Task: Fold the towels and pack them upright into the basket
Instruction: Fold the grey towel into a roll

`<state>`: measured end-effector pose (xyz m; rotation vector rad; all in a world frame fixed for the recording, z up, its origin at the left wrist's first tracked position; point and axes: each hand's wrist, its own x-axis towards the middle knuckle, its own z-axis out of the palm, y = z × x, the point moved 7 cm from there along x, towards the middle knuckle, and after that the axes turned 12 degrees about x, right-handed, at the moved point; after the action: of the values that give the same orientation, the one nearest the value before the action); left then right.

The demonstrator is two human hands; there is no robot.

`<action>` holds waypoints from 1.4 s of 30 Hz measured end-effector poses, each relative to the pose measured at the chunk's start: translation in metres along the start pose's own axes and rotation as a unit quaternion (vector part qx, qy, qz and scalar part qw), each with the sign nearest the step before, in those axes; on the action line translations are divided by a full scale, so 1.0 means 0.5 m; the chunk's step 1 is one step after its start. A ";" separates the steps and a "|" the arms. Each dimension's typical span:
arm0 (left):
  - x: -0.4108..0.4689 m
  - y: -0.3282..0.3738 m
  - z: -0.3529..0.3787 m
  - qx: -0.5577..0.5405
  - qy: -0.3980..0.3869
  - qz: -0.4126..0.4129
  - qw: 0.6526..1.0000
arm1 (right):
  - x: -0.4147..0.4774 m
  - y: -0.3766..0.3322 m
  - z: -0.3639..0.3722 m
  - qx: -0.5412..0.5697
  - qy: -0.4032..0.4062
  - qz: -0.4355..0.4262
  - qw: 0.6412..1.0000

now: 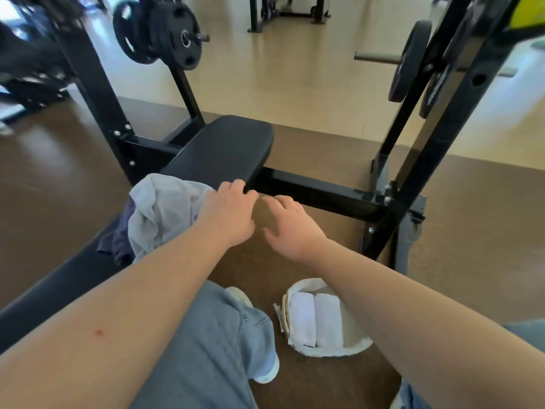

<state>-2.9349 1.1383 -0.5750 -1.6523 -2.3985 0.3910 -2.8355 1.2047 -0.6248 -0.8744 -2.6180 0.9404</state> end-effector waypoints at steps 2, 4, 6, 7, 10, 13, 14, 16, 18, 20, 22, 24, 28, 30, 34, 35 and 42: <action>-0.013 -0.029 0.002 0.007 0.002 -0.015 1.000 | 0.017 -0.041 0.016 0.005 -0.006 -0.010 1.000; -0.024 -0.059 0.013 0.007 -0.006 -0.031 0.999 | 0.034 -0.076 0.033 0.011 -0.014 -0.015 1.000; -0.037 -0.091 0.022 0.006 -0.013 -0.051 0.999 | 0.049 -0.107 0.051 0.030 -0.023 -0.011 0.999; -0.046 -0.107 0.023 0.004 -0.011 -0.063 0.998 | 0.054 -0.123 0.058 0.048 -0.025 -0.008 0.998; -0.066 -0.157 0.031 -0.011 0.000 -0.099 0.995 | 0.071 -0.173 0.076 0.076 -0.049 -0.026 0.996; -0.091 -0.200 0.047 -0.025 -0.011 -0.152 0.988 | 0.090 -0.196 0.107 0.124 -0.089 0.012 0.988; -0.099 -0.215 0.053 -0.042 -0.017 -0.183 0.982 | 0.097 -0.193 0.121 0.148 -0.103 0.045 0.983; -0.116 -0.241 0.059 -0.103 -0.034 -0.250 0.962 | 0.105 -0.193 0.144 0.175 -0.127 0.079 0.973; -0.132 -0.253 0.068 -0.157 -0.075 -0.292 0.940 | 0.111 -0.203 0.150 0.196 -0.115 0.069 0.971; -0.134 -0.256 0.069 -0.181 -0.106 -0.280 0.937 | 0.113 -0.215 0.145 0.258 -0.073 0.052 0.962; -0.131 -0.266 0.059 -0.217 -0.077 -0.295 0.927 | 0.113 -0.229 0.153 0.323 -0.076 0.045 0.942; -0.120 -0.276 0.068 -0.305 -0.023 -0.318 0.897 | 0.115 -0.246 0.172 0.330 -0.106 0.030 0.938; -0.154 -0.269 0.108 -0.446 0.026 -0.418 0.791 | 0.134 -0.268 0.177 0.263 -0.065 0.003 0.962; -0.130 -0.270 0.096 -0.444 0.087 -0.305 0.838 | 0.141 -0.252 0.162 0.265 0.006 0.058 0.963; -0.155 -0.281 0.082 -0.397 0.168 -0.210 0.877 | 0.142 -0.238 0.137 0.369 0.054 0.119 0.920; -0.156 -0.281 0.090 -0.383 0.165 -0.201 0.887 | 0.143 -0.241 0.127 0.405 0.062 0.118 0.905; -0.123 -0.257 0.153 -0.160 -0.088 -0.133 0.974 | 0.154 -0.212 0.014 0.578 0.169 0.119 0.789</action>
<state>-3.0504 1.0295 -0.6063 -1.4270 -2.8954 0.1124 -2.9485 1.1822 -0.5618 -0.8459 -1.1899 1.8736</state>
